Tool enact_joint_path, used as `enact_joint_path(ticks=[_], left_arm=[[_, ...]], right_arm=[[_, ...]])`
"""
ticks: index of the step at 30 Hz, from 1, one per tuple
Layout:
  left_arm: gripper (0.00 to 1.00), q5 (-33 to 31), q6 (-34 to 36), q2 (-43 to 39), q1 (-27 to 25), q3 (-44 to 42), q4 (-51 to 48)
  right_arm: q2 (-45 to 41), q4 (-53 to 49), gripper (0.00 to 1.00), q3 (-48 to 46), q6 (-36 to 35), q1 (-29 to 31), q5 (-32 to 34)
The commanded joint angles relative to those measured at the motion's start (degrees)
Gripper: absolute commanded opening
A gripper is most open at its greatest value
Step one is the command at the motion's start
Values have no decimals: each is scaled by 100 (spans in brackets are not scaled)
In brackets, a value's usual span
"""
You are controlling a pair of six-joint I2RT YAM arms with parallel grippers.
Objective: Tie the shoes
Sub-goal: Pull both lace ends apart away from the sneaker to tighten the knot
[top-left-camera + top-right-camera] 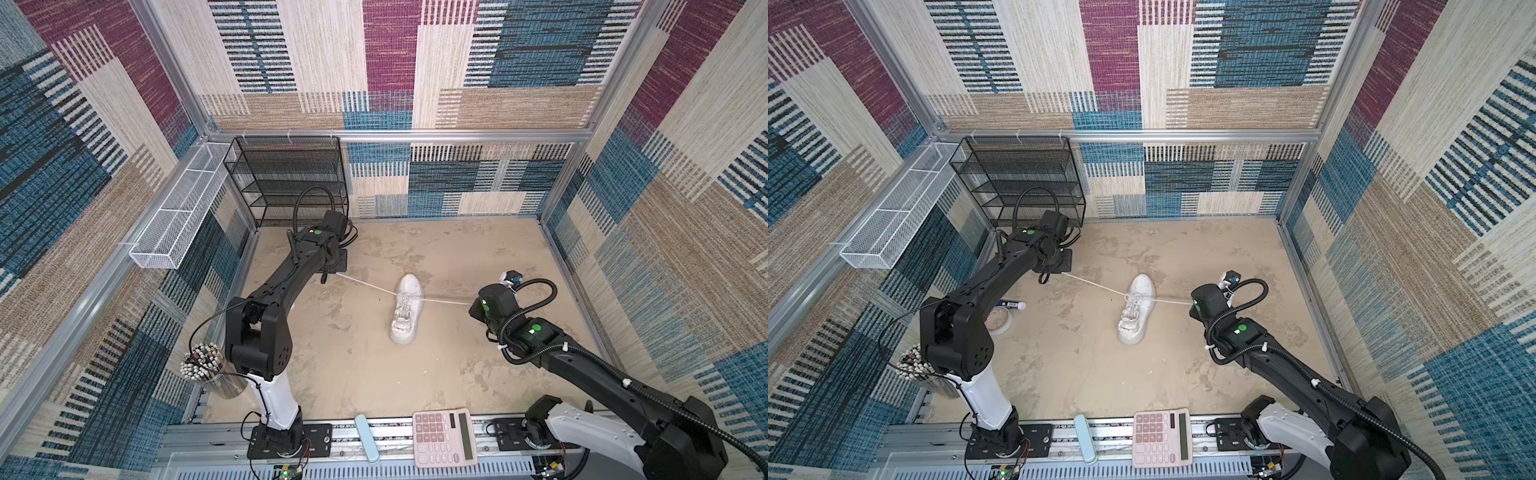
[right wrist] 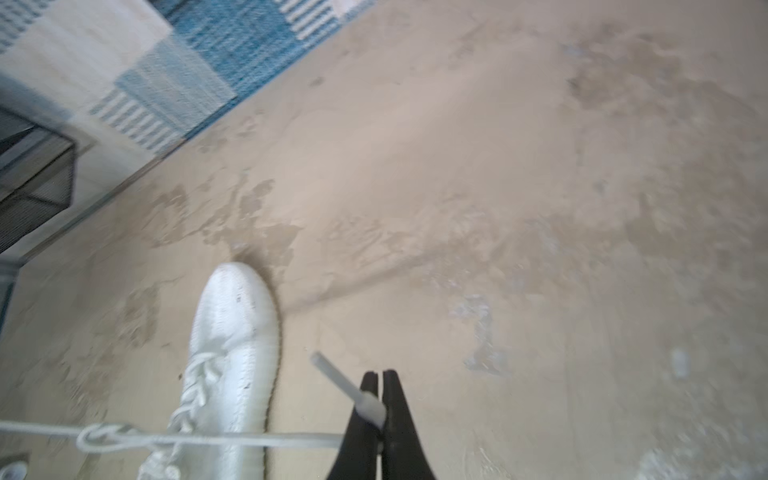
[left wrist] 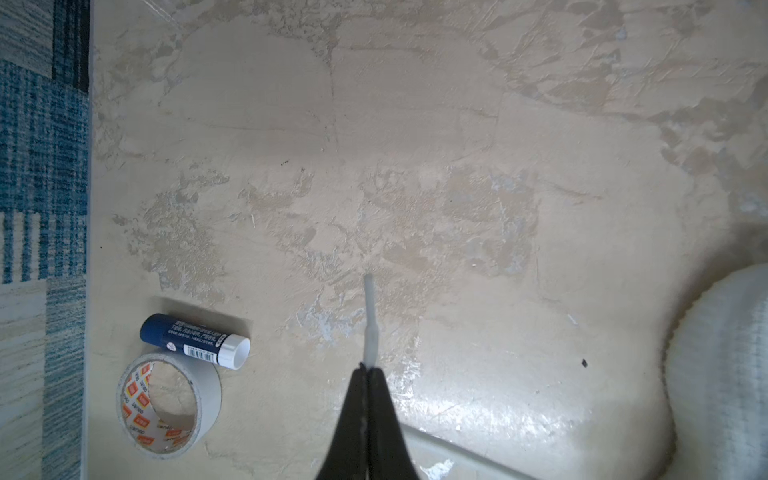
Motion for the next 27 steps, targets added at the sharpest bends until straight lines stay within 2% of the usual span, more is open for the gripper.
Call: enact_joint_path(ticks=[1,2,4,8,9,13,18,23,25,27], left_arm=[[0,323,75,86,19,209,-37],[0,500,68,138,13,314,-38],[0,688,58,226,-39,571,-34],[0,744,71,440,-95,1165,-42],[0,754,60,448,-106,1276,-39],[0,607,-51,338,-74,1639,-31],[0,887,-193,217,-82,1930,-9],[0,1364,-407,364,-153,2254,66],[0,1365,-351,556,-258,2498,63],[0,1325,-329,716,-291,2722,42]], right_arm=[[99,-903,0,104,1168,1,586],[108,-1049,0,117,1352,5,671],[60,-1049,0,110,1251,6,746],[-80,-1597,0,113,1769,-7,1096],[-134,-1591,0,96,1709,-27,1161],[-361,-1170,0,192,980,-130,1363],[-400,-578,0,411,23,-174,1358],[-614,296,0,369,-904,-169,704],[-732,460,0,282,-975,-167,526],[-747,169,0,267,-720,-175,808]])
